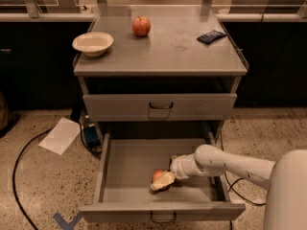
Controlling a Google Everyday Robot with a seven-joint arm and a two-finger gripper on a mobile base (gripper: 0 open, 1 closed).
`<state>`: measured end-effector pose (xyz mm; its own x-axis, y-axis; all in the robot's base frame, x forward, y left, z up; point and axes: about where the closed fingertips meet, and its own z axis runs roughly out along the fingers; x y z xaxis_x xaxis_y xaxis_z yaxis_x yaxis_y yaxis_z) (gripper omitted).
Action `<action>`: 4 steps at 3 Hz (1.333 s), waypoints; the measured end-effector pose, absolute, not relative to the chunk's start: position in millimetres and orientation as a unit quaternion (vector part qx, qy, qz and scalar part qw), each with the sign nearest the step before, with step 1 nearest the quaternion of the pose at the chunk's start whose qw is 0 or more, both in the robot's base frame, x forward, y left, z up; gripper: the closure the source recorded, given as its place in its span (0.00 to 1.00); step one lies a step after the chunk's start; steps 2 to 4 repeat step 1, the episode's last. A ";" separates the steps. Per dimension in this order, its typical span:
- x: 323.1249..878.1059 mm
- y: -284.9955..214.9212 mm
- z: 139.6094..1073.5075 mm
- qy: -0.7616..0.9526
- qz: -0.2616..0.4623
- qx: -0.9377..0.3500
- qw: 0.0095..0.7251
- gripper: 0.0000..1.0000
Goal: Place orange into middle drawer
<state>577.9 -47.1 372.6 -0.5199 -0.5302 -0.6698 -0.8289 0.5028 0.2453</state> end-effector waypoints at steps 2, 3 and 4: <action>577.9 -47.1 372.6 0.825 0.281 -0.412 0.266 0.00; 577.9 -47.1 372.6 0.825 0.281 -0.412 0.266 0.00; 577.9 -47.1 372.6 0.825 0.281 -0.412 0.266 0.00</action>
Offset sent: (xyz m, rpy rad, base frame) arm 0.0000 0.0000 0.0000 0.0000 0.0000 0.0000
